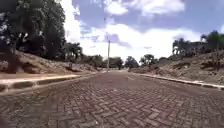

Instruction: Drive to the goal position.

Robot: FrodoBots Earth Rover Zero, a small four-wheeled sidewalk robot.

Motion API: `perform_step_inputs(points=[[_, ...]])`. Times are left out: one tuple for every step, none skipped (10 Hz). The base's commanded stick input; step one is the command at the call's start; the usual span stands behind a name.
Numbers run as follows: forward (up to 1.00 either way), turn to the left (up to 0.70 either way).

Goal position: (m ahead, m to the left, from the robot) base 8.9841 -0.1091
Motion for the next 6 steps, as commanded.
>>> perform_step_inputs(points=[[1.00, 0.00], [1.00, 0.00], [1.00, 0.00], [1.00, 0.00], [1.00, 0.00], [1.00, 0.00]])
